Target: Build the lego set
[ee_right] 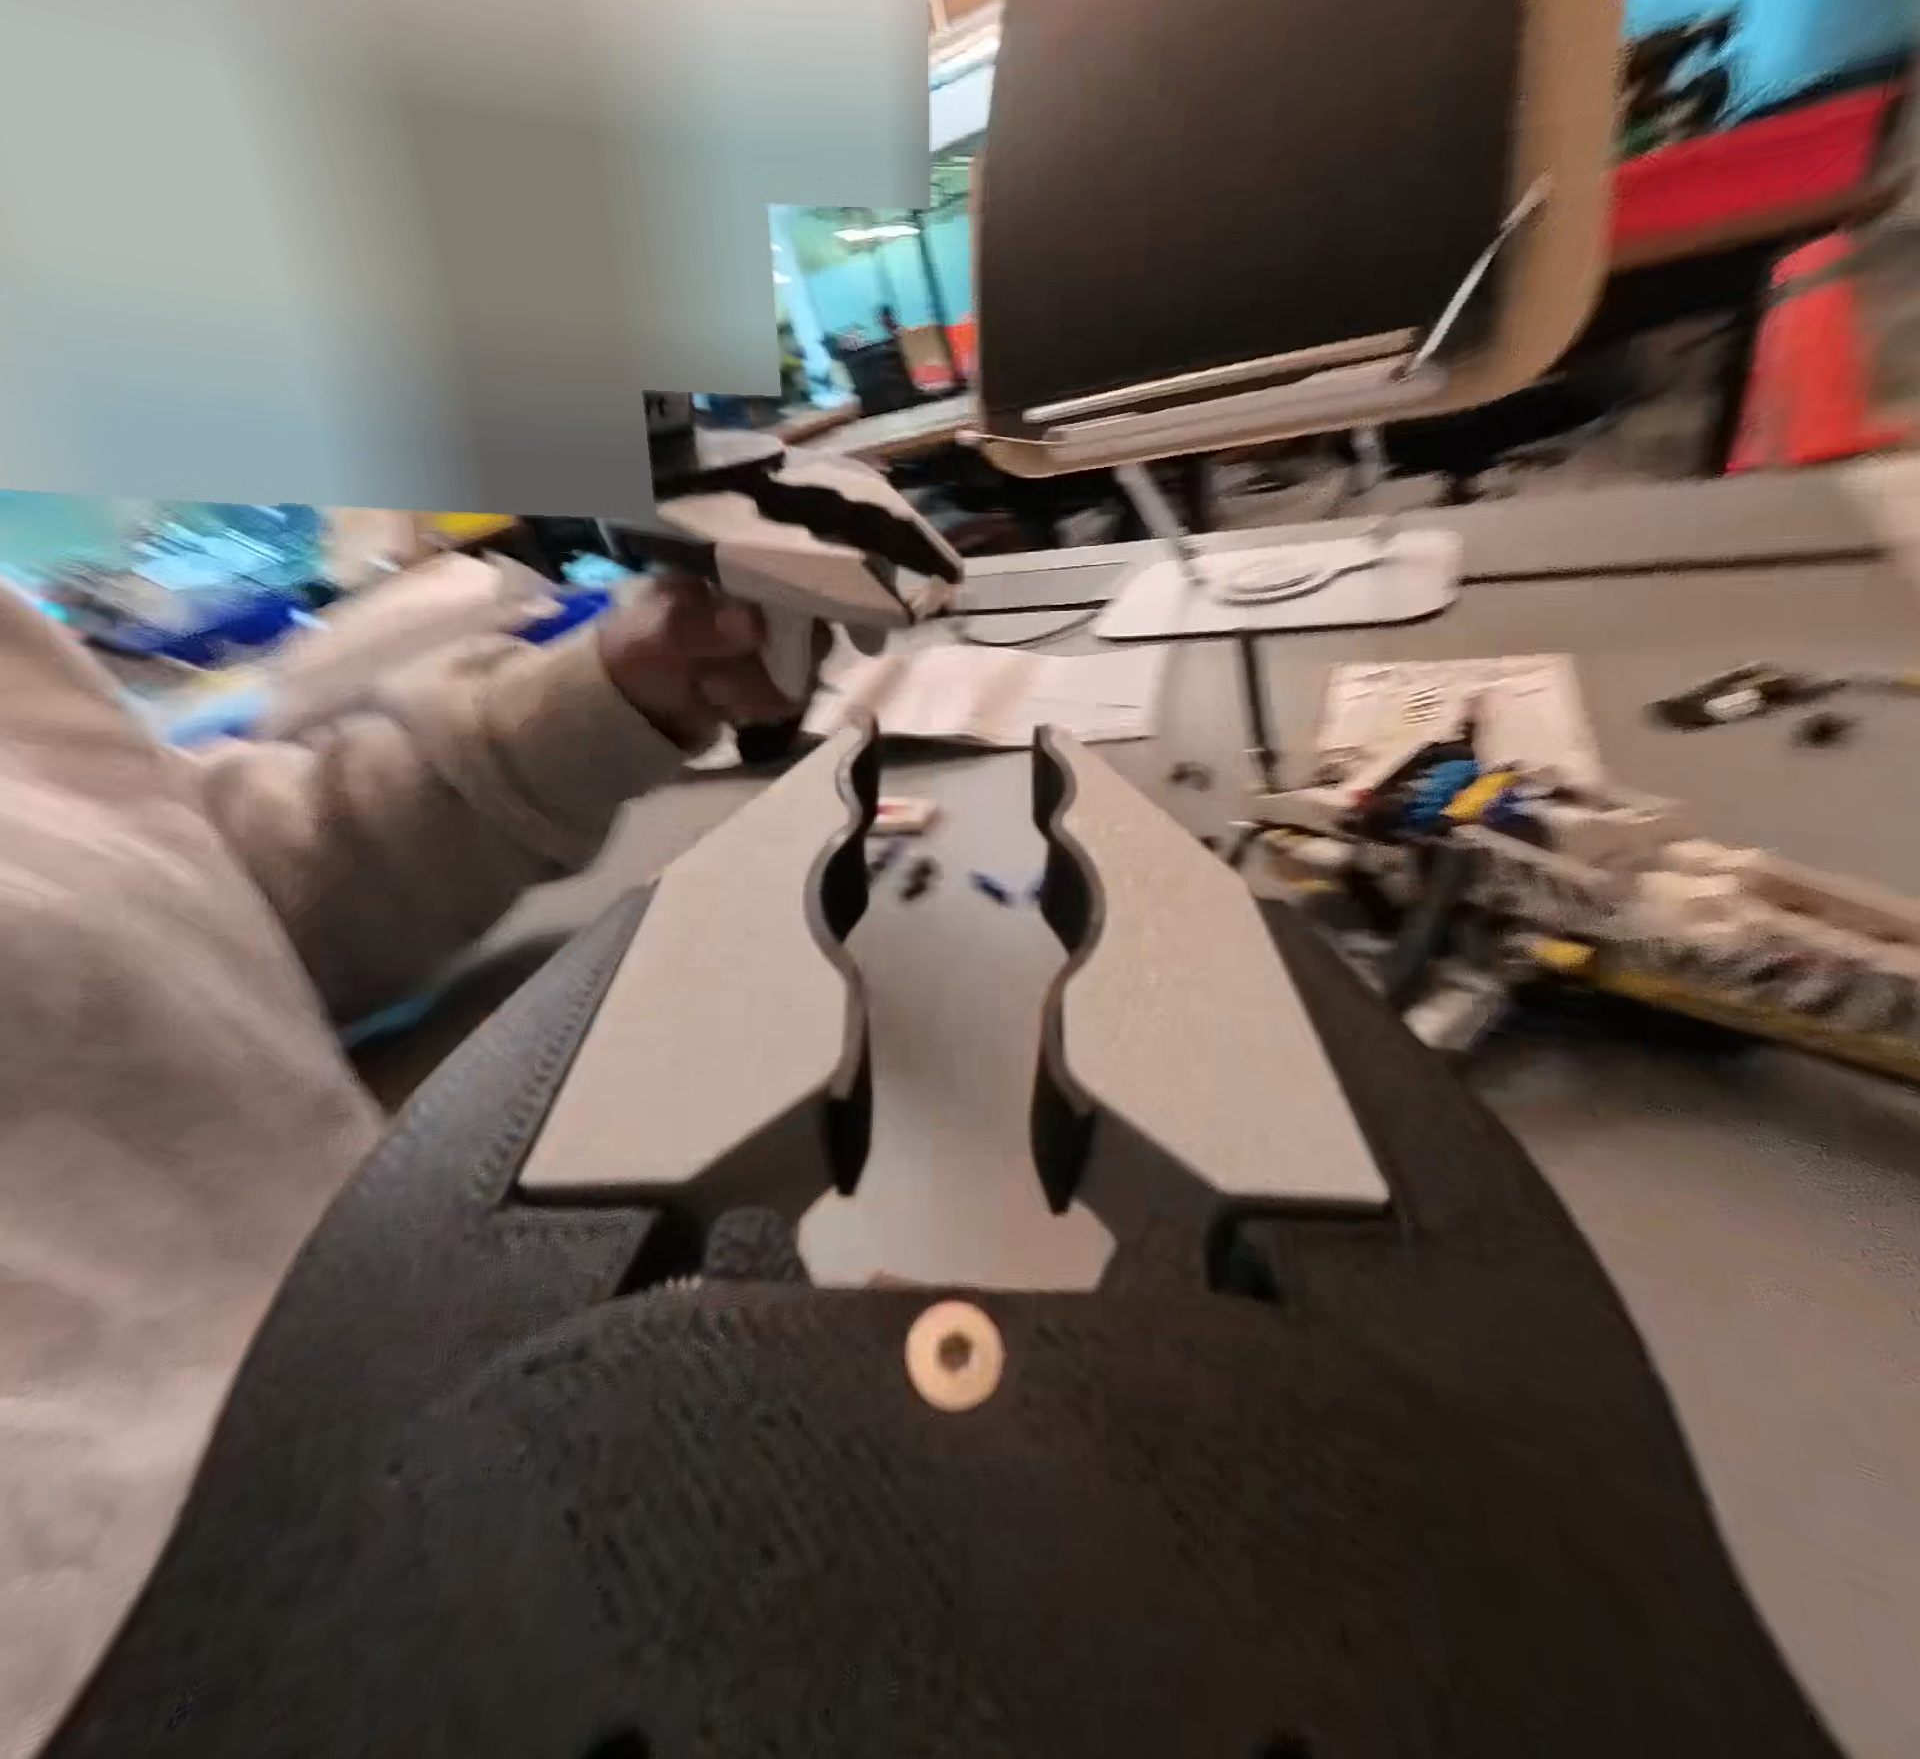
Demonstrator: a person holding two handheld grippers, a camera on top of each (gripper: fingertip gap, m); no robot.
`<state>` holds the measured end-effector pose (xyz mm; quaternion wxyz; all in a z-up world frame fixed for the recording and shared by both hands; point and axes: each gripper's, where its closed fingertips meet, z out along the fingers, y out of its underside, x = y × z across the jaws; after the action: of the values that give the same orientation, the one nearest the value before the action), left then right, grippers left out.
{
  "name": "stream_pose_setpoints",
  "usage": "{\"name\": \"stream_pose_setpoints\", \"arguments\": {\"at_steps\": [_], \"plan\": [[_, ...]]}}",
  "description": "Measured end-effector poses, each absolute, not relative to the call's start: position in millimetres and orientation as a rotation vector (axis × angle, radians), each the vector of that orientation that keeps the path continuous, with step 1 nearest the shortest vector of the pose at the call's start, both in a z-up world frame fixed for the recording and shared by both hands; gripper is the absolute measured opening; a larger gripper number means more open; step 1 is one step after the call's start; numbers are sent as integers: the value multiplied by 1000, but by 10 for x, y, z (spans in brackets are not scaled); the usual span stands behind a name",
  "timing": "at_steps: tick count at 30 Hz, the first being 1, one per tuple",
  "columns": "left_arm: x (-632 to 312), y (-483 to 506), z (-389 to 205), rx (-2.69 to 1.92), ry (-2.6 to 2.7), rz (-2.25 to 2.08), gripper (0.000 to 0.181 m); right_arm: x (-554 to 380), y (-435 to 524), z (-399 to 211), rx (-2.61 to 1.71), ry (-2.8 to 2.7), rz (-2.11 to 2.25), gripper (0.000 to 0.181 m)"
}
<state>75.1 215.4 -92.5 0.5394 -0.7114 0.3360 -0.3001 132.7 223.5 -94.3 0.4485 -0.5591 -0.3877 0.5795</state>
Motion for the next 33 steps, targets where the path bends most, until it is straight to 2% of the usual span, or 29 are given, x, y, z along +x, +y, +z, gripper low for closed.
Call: {"name": "stream_pose_setpoints", "arguments": {"at_steps": [6, 8, 11, 12, 14, 18, 21, 24, 27, 33], "plan": [[1222, 1789, -766, -1594, 954, -805, 13, 1226, 1872, -807, -1470, -885, 2254, 34], [1299, 1732, -708, -1559, 973, -840, 13, 1255, 1805, -761, -1452, -818, 2497, 29], [1396, 1664, -626, -1512, 981, -902, 13, 1316, 1756, -677, -1364, -697, 2717, 11], [1423, 1653, -612, -1502, 981, -914, 13, 1313, 1732, -679, -1360, -685, 2739, 7], [1471, 1639, -629, -1500, 991, -926, 13, 1310, 1679, -668, -1351, -677, 2785, 17], [1538, 1611, -626, -1477, 979, -964, 13, 1335, 1633, -605, -1293, -651, 2882, 8], [1524, 1612, -626, -1481, 962, -972, 13, 1332, 1633, -602, -1296, -635, 2899, 8], [1458, 1712, -593, -1499, 845, -947, 26, 1355, 1707, -563, -1255, -575, 2881, 8], [1388, 1805, -565, -1510, 671, -974, 37, 1393, 1847, -529, -1207, -495, 2787, 7], [1454, 1973, -634, -1529, 318, -1095, 41, 1410, 2016, -493, -1174, -478, 2408, 8]]}}
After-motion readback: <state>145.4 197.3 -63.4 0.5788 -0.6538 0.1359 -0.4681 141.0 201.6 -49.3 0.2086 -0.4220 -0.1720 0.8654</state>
